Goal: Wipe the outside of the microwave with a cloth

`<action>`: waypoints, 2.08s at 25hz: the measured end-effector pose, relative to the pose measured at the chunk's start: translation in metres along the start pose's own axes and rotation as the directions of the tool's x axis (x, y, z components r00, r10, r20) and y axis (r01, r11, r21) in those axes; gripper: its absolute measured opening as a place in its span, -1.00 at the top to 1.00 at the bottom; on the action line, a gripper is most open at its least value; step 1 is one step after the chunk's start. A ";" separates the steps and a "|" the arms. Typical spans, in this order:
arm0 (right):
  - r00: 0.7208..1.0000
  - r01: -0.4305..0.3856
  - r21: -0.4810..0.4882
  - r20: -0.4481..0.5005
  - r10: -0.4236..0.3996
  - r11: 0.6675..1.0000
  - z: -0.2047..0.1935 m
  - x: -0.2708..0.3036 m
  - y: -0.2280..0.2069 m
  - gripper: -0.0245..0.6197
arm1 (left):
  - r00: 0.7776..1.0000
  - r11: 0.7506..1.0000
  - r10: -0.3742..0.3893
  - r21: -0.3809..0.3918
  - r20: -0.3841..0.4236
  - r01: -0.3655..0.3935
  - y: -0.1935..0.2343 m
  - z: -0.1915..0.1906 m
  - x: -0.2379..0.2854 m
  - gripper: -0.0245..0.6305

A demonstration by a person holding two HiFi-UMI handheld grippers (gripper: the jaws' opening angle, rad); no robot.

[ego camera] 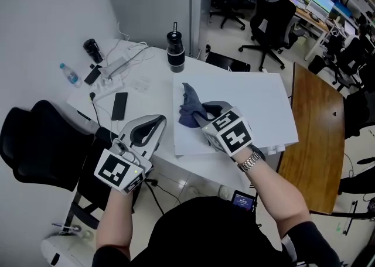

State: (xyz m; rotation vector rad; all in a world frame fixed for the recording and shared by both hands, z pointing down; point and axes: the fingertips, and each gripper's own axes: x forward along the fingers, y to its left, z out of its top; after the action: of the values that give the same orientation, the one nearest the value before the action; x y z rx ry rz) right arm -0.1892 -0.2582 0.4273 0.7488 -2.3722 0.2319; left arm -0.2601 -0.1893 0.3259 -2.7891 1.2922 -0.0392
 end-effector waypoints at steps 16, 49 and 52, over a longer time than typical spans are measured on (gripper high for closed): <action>0.995 0.093 0.055 0.014 -0.094 0.994 -0.057 -0.071 -0.088 0.62 | 0.999 1.000 -0.005 0.019 -0.037 0.006 -0.071 0.010 0.048 0.91; 0.955 0.267 0.231 0.069 -0.289 0.936 -0.171 -0.213 -0.242 0.62 | 0.986 0.992 -0.128 -0.003 -0.105 0.128 -0.213 0.020 0.177 0.91; 0.950 0.277 0.239 0.077 -0.302 0.931 -0.178 -0.220 -0.253 0.62 | 0.986 0.992 -0.127 0.003 -0.110 0.128 -0.220 0.021 0.185 0.91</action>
State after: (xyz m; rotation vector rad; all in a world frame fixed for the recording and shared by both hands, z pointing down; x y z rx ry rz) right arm 0.1871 -0.3058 0.4251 1.2387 -2.3248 0.3442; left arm 0.0280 -0.1875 0.3200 -2.8938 1.1286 -0.2072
